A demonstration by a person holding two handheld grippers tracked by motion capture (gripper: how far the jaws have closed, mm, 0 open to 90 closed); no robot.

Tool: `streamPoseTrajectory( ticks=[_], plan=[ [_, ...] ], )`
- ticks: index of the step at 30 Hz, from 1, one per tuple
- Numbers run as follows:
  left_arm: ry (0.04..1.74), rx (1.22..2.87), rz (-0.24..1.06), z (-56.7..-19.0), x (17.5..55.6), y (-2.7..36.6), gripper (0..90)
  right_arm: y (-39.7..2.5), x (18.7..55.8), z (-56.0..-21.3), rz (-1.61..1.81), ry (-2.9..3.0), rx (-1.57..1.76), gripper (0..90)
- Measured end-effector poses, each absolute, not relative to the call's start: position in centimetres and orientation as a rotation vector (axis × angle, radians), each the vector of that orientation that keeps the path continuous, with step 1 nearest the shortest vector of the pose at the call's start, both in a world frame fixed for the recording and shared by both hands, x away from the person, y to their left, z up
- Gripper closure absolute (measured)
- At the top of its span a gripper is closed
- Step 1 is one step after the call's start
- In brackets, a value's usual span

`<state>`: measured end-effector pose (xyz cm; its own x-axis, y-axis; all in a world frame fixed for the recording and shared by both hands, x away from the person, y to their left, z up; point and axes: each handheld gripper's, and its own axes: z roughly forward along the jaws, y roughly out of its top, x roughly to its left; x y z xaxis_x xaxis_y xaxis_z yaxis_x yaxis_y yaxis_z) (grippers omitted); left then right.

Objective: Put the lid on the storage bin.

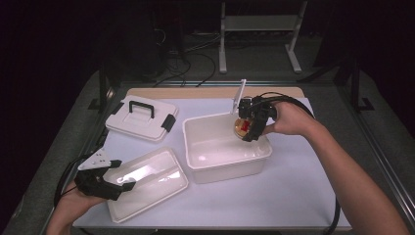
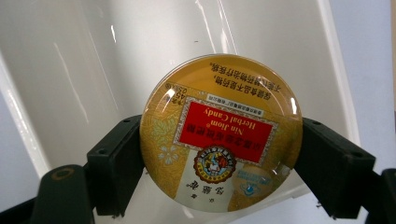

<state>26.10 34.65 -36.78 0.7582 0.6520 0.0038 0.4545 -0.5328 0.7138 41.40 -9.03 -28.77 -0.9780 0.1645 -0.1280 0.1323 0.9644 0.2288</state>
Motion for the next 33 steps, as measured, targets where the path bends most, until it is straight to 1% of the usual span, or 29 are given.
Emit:
streamPoseTrajectory(
  ticks=[23,33],
  plan=[
    [0.82,2.226,0.346,-36.8,26.1,34.7,9.4,-8.3,42.1,-31.9,0.312,3.011,0.236,20.1],
    [0.819,2.228,0.342,-36.9,26.0,34.7,9.4,-7.9,42.3,-32.6,0.291,3.013,0.239,20.2]
  ],
)
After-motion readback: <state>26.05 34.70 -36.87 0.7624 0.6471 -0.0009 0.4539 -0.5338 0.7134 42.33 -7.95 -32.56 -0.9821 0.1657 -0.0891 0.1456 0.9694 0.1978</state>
